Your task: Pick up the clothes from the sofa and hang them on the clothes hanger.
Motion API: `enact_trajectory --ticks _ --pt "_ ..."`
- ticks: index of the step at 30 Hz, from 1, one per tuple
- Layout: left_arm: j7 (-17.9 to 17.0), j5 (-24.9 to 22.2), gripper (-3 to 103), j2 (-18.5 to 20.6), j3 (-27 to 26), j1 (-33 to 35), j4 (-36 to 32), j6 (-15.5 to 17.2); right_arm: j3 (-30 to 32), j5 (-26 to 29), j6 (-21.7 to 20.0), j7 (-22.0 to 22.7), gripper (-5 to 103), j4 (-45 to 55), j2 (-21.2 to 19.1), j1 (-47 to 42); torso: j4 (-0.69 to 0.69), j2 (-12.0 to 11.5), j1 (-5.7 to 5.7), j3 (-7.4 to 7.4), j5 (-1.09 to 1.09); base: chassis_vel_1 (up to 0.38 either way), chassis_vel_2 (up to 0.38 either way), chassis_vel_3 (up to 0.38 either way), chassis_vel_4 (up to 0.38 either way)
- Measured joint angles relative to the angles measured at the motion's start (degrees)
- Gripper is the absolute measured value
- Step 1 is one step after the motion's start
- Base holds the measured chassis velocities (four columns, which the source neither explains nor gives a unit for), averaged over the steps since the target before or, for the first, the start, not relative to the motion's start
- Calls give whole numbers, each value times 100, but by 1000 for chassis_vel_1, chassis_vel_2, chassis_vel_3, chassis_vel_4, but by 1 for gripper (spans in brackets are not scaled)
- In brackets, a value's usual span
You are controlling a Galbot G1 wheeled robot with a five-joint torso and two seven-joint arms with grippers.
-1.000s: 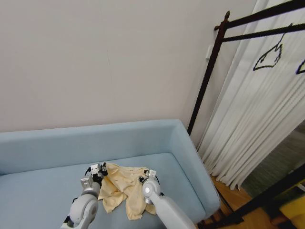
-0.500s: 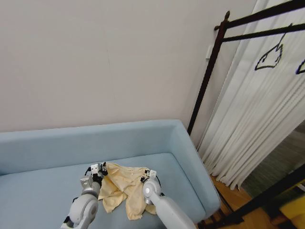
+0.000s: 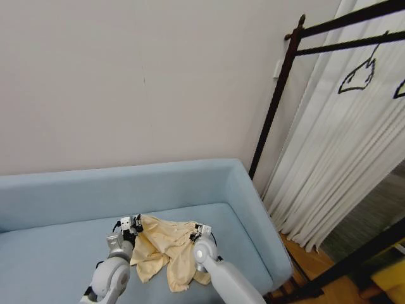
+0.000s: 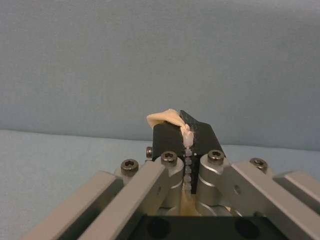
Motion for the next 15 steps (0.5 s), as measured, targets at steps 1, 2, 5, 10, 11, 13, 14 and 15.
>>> enact_trajectory --ticks 1,2,5,10,11,13,14,15 --pt "10 -5 1 17 -10 4 -13 -18 -7 -51 0 -13 0 99 -65 12 0 0 0 0 0 0 0 0 0" --pt "10 -5 1 17 -10 4 -13 -18 -7 -51 0 -13 0 99 -65 12 0 0 0 0 0 0 0 0 0" --pt "92 -20 1 110 -52 1 -38 -143 -54 -253 1 -178 0 486 -337 89 0 0 0 0 0 0 0 0 0" --pt "180 -115 1 309 -112 -50 -115 -239 -91 -417 -26 -444 0 1021 -798 278 0 1 0 0 -1 0 0 0 0" --pt "206 -126 1 350 -120 -68 -128 -268 -92 -422 -45 -498 0 1132 -895 323 0 1 0 0 0 0 0 0 0" --pt "255 -176 1 490 -139 -126 -173 -322 -105 -418 -98 -608 0 1422 -1114 444 0 1 0 0 0 0 0 0 0" --pt "255 -176 1 490 -139 -126 -173 -322 -105 -418 -98 -608 0 1422 -1114 444 0 1 0 0 0 0 0 0 0" --pt "260 -217 1 556 -144 -158 -203 -327 -126 -392 -125 -635 0 1562 -1204 498 0 1 0 0 0 0 0 0 0"
